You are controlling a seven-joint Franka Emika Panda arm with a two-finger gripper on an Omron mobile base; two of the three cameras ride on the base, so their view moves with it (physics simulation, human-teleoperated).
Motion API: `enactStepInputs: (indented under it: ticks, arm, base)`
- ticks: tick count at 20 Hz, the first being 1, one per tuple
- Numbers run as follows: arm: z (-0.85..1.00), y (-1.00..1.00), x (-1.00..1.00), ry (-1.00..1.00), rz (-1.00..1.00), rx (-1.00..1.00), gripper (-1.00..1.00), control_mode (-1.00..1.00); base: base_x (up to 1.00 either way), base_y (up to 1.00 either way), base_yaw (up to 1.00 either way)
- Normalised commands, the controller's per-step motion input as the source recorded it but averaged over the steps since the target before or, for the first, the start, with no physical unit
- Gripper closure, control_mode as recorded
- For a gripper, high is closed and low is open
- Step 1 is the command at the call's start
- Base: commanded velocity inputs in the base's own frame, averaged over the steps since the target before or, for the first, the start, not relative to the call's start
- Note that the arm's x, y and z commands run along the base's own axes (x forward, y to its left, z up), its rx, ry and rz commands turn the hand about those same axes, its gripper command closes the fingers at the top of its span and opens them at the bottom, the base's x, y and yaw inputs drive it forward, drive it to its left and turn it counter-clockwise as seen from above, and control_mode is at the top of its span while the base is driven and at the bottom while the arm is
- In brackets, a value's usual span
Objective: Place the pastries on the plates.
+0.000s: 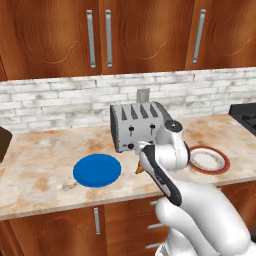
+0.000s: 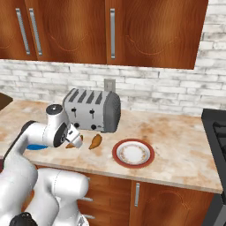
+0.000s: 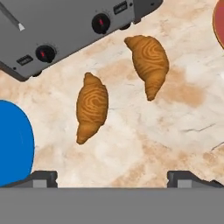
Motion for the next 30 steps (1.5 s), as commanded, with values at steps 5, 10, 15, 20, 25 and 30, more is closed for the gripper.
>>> enactStepInputs:
  ticks: [5, 10, 15, 20, 25, 30]
  arm:
    - [-0.38, 0.02, 0.56, 0.00, 0.00, 0.00, -1.00, -1.00]
    - [-0.33, 0.05, 0.55, 0.04, 0.00, 0.00, -1.00, -1.00]
    - [-0.28, 0.26, 0.53, 0.02, 0.00, 0.00, -1.00, -1.00]
    - [-0.55, 0.04, 0.35, 0.09, 0.00, 0.00, -1.00, -1.00]
    - [-0.58, 0.13, 0.23, 0.04, 0.00, 0.00, 1.00, -1.00]
    - [-0.24, 0.08, 0.01, -0.01, -0.01, 0.00, 1.00, -1.00]
  base:
    - [0.00, 0.00, 0.00]
    - [0.00, 0.00, 0.00]
    - [0.00, 0.00, 0.00]
    - [0.00, 0.00, 0.00]
    - [0.00, 0.00, 0.00]
    - [0.00, 0.00, 0.00]
